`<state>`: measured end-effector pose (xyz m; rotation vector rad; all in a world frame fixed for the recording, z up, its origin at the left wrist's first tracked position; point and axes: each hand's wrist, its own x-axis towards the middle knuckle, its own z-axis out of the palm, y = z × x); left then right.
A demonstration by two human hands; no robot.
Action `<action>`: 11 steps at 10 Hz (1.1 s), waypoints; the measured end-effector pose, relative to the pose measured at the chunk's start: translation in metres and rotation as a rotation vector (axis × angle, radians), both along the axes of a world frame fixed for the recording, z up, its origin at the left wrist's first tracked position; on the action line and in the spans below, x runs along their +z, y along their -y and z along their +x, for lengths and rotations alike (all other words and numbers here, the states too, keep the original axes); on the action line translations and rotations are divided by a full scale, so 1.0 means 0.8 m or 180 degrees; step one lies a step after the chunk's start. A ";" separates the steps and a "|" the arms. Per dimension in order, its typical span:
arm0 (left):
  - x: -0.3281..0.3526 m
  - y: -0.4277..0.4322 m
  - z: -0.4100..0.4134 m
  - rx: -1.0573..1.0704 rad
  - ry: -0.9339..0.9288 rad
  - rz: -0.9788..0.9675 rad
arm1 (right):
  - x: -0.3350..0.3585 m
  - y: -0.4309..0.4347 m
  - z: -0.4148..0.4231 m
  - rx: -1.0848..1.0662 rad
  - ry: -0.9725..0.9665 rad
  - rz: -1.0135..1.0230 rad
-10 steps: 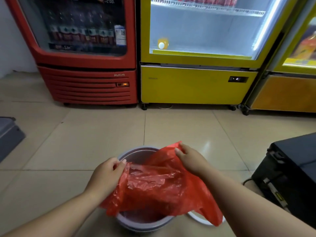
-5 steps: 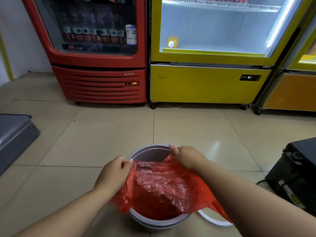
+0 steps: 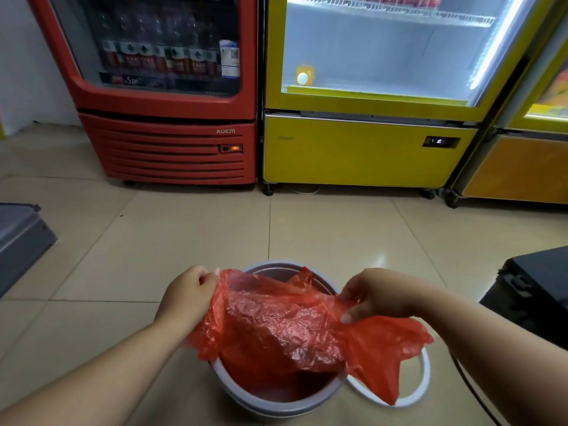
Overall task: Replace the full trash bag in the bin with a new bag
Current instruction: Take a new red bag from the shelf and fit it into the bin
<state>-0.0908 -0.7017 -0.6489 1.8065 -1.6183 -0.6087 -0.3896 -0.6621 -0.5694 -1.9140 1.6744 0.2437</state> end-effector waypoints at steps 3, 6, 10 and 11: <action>-0.004 0.010 0.007 -0.0105 -0.0031 -0.0067 | -0.019 0.027 -0.018 -0.0988 0.0505 -0.0372; -0.006 0.041 0.003 -0.0458 0.0083 -0.0022 | -0.056 0.078 -0.022 -0.1562 0.0715 -0.0524; -0.044 0.099 0.006 -0.0336 -0.0045 0.0712 | -0.120 0.132 -0.008 -0.2248 0.0794 -0.0161; -0.049 0.101 0.007 -0.0378 -0.0109 0.1270 | -0.146 0.135 -0.011 -0.2981 0.1596 0.0225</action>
